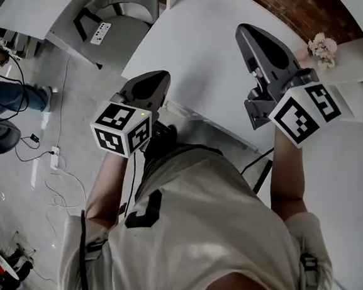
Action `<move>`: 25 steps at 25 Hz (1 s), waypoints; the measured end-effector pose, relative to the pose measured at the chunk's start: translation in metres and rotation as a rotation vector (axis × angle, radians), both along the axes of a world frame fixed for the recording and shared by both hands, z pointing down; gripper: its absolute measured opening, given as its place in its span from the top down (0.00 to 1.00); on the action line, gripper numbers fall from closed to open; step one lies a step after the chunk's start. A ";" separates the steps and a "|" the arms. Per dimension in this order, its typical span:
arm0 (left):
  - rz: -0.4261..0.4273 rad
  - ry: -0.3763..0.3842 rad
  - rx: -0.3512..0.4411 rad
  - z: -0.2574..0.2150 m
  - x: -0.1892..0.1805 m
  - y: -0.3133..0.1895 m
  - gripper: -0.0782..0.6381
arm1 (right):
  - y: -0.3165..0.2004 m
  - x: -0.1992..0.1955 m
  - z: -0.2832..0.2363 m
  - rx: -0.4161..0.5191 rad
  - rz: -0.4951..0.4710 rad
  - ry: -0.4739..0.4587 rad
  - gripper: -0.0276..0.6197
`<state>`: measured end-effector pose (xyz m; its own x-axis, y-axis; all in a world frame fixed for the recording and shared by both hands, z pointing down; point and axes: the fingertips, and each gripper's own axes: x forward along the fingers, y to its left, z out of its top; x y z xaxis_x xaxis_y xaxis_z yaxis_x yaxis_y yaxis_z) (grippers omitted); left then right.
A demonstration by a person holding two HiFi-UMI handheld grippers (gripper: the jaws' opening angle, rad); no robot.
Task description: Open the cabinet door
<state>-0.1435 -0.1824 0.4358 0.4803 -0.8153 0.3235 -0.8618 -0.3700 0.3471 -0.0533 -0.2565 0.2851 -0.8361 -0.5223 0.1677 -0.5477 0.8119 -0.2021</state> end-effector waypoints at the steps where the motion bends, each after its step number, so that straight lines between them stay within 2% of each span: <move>1: 0.009 -0.010 -0.004 0.000 0.009 0.001 0.87 | 0.002 0.010 0.002 -0.008 0.006 -0.007 0.92; 6: 0.046 -0.026 0.002 -0.003 0.064 0.007 0.87 | 0.024 0.063 0.014 -0.067 0.018 -0.072 0.92; 11: 0.079 -0.043 0.011 -0.009 0.107 0.017 0.87 | 0.046 0.110 0.018 -0.080 0.039 -0.079 0.92; 17: 0.145 -0.086 0.012 -0.004 0.171 0.067 0.87 | 0.108 0.182 0.032 -0.108 0.078 -0.131 0.92; 25: 0.188 -0.099 0.008 -0.005 0.198 0.054 0.87 | 0.105 0.201 0.049 -0.165 0.058 -0.174 0.91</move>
